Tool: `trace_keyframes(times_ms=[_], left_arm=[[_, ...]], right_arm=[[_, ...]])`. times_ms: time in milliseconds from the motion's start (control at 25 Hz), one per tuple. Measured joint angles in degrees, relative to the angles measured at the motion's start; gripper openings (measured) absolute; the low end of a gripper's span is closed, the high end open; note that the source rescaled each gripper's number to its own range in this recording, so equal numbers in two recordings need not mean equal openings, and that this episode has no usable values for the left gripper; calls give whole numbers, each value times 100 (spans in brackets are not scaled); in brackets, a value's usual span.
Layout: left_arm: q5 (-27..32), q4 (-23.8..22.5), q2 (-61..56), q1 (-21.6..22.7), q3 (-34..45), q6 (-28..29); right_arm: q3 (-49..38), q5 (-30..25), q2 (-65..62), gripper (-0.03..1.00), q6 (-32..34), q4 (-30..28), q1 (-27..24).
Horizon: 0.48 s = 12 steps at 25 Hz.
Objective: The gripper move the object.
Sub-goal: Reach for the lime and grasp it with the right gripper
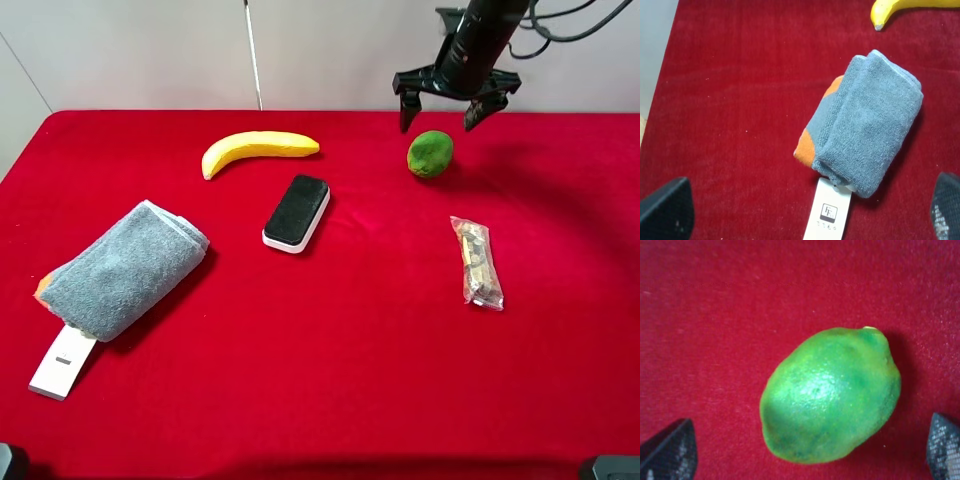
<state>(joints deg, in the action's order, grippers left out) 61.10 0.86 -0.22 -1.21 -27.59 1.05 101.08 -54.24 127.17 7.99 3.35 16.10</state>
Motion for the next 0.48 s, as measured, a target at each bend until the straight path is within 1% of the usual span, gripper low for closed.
trace_keyframes(times_ms=[280, 480], left_arm=[[0, 0, 0, 0, 0, 0], [0, 0, 0, 0, 0, 0]], right_arm=[[0, 269, 210, 100, 5, 46, 0], [0, 289, 404, 100, 21, 44, 0]])
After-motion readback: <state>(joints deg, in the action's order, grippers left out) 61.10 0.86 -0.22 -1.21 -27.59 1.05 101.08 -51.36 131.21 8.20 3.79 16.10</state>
